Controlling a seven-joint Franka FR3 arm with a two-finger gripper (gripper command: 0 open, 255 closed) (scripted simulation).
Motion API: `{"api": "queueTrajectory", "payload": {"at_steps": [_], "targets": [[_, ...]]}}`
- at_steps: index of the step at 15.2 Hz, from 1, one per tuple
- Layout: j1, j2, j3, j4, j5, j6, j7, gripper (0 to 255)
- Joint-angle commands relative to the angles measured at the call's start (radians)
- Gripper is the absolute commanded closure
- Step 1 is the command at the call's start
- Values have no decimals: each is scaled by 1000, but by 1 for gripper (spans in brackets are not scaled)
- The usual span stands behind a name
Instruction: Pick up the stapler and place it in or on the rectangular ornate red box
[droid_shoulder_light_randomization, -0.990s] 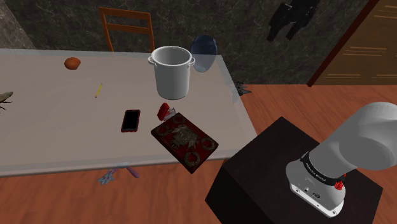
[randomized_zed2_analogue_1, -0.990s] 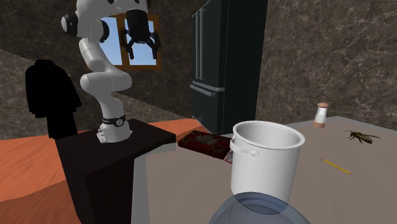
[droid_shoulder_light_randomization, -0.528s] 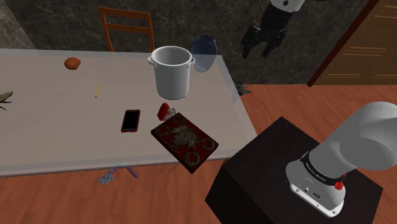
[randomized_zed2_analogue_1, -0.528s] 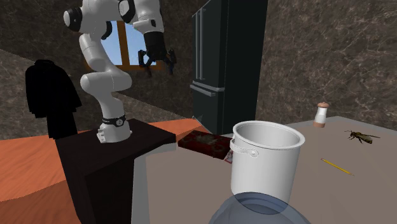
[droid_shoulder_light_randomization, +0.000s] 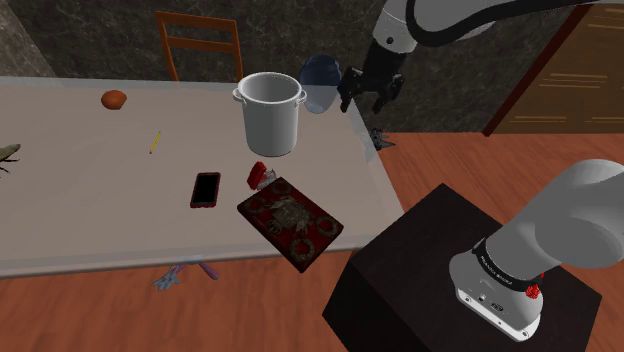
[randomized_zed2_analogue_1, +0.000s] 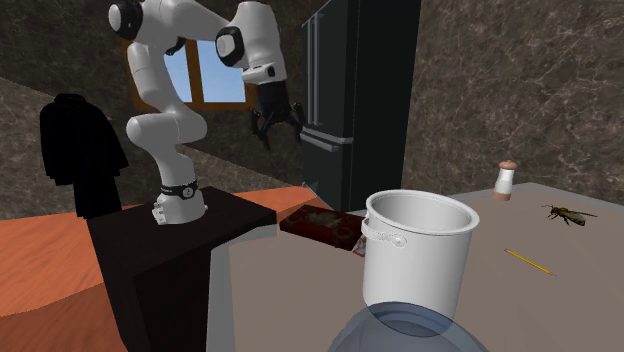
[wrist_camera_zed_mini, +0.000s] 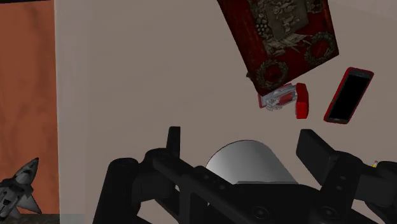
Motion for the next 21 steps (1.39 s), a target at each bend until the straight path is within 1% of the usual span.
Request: {"api": "queueTrajectory", "payload": {"at_steps": [1, 6, 11, 16, 21], "targets": [[6, 69, 19, 4, 19, 69, 35, 0], [20, 247, 56, 58, 52, 203, 115, 0], [37, 435, 81, 146, 67, 315, 194, 0], [63, 627, 91, 268, 70, 400, 271, 0], [98, 820, 87, 424, 72, 454, 341, 0]]}}
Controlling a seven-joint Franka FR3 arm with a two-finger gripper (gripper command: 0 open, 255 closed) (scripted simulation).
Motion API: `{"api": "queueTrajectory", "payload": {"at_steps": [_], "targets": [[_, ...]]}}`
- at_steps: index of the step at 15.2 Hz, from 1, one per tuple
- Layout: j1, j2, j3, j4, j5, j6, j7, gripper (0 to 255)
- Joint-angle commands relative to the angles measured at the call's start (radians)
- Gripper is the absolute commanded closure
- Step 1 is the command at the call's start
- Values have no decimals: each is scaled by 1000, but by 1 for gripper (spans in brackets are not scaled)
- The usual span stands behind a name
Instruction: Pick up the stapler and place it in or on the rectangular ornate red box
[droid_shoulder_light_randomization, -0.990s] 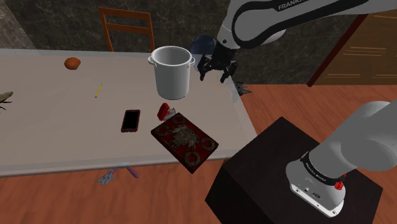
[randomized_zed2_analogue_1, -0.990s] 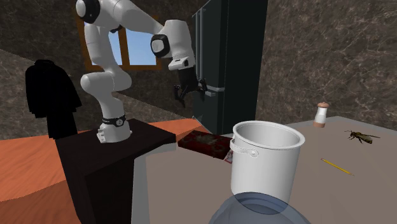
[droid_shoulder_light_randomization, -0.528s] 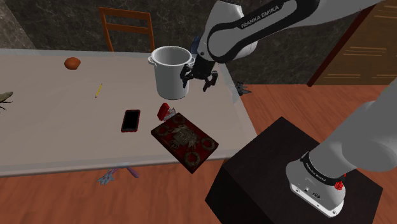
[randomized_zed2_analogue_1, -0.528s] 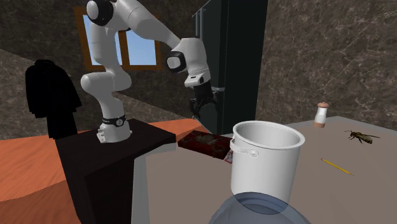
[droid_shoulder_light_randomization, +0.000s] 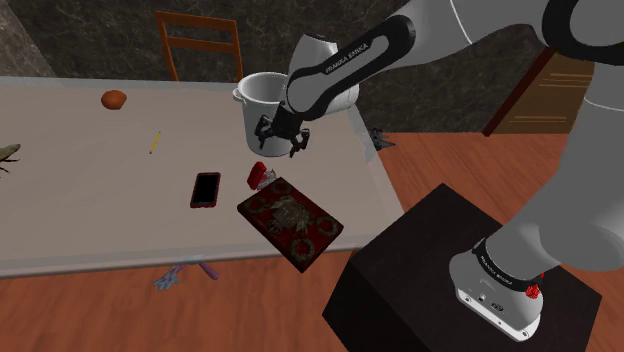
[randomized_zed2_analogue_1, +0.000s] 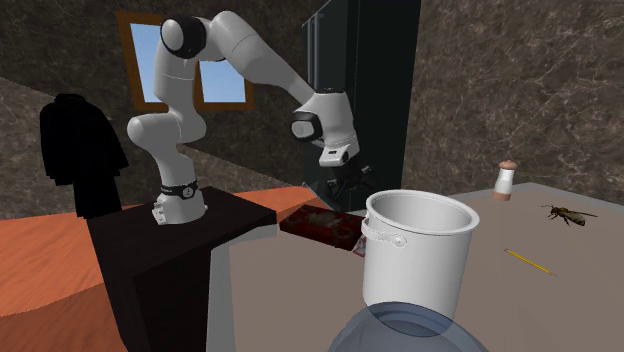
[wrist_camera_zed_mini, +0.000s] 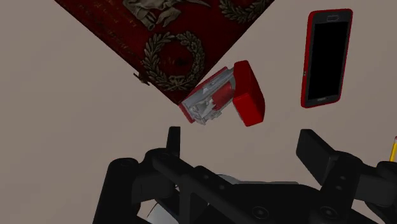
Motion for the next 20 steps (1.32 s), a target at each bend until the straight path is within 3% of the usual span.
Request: {"api": "queueTrajectory", "payload": {"at_steps": [1, 3, 10, 19, 20], "targets": [[15, 73, -1, 61, 3, 20, 29, 0], [30, 148, -5, 134, 5, 30, 53, 0], [51, 236, -11, 177, -2, 78, 58, 0], [53, 243, -12, 181, -3, 81, 58, 0], [53, 243, -12, 181, -3, 81, 58, 255]]}}
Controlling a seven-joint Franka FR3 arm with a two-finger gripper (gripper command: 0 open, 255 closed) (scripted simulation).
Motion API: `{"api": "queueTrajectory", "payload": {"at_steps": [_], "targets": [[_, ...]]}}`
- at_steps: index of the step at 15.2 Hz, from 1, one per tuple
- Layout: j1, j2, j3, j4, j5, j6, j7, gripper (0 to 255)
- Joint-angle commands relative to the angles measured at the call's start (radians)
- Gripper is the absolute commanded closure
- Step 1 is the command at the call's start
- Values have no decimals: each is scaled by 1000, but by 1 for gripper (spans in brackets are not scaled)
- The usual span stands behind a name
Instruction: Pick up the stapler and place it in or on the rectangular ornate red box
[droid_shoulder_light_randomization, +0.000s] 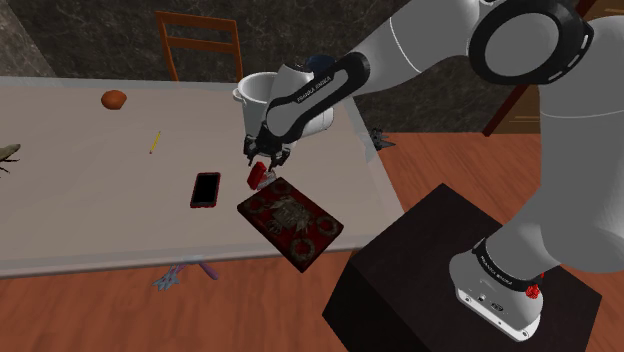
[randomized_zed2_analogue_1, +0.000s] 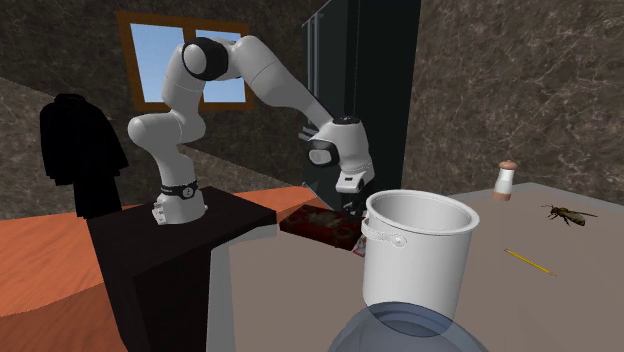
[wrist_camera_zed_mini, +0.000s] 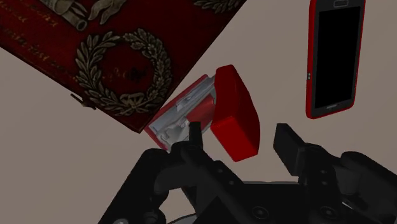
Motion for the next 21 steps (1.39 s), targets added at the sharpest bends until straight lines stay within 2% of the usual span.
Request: {"api": "queueTrajectory", "payload": {"at_steps": [1, 9, 21], "targets": [[0, 0, 0, 0, 0, 0, 0, 255], [0, 0, 0, 0, 0, 0, 0, 255], [-2, -118, -3, -6, -5, -109, 29, 255]]}}
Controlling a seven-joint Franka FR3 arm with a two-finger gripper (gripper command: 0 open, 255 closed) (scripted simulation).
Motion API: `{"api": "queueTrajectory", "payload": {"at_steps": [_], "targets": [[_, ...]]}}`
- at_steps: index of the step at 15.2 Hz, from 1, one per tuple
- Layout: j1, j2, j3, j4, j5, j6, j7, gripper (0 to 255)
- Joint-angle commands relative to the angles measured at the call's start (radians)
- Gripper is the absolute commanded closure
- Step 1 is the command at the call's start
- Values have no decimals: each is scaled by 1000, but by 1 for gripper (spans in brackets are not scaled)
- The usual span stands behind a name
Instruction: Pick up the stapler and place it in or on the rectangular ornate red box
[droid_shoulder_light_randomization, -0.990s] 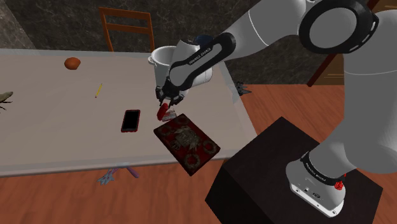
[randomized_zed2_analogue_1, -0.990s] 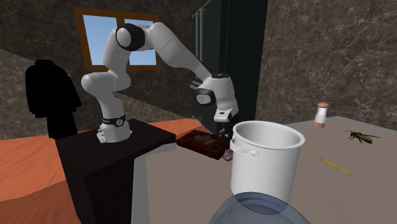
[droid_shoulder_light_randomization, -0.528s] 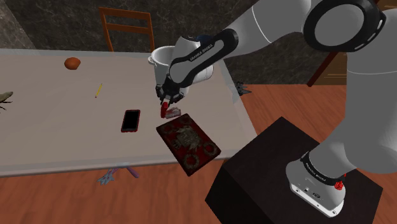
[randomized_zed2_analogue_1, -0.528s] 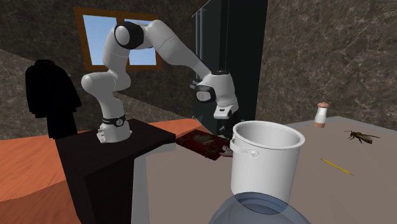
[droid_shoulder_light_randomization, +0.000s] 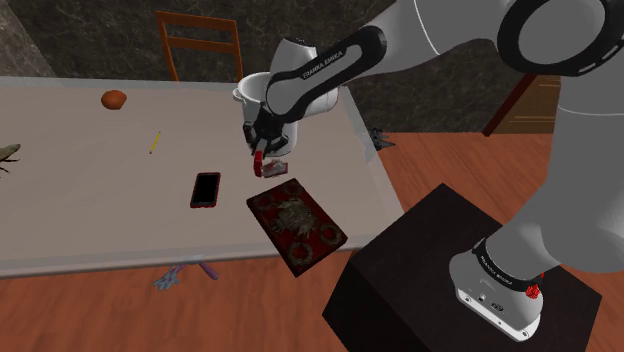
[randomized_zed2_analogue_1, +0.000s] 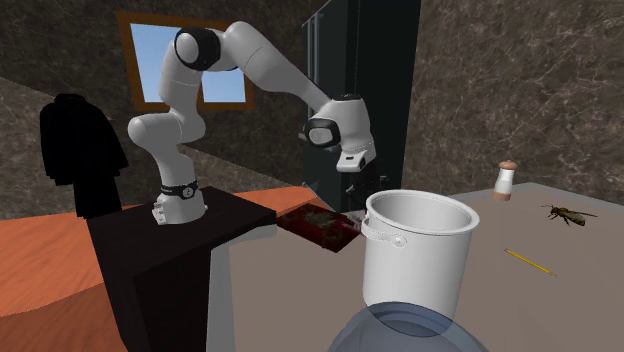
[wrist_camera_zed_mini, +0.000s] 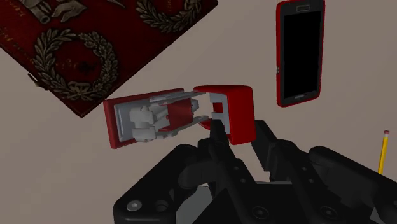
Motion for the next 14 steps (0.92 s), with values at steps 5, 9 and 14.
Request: {"api": "queueTrajectory", "payload": {"at_steps": [5, 9, 14], "targets": [[-2, -56, -1, 6, -3, -60, 15, 255], [-2, -88, -2, 15, -6, -101, 25, 255], [2, -210, 15, -122, 17, -80, 37, 255]]}}
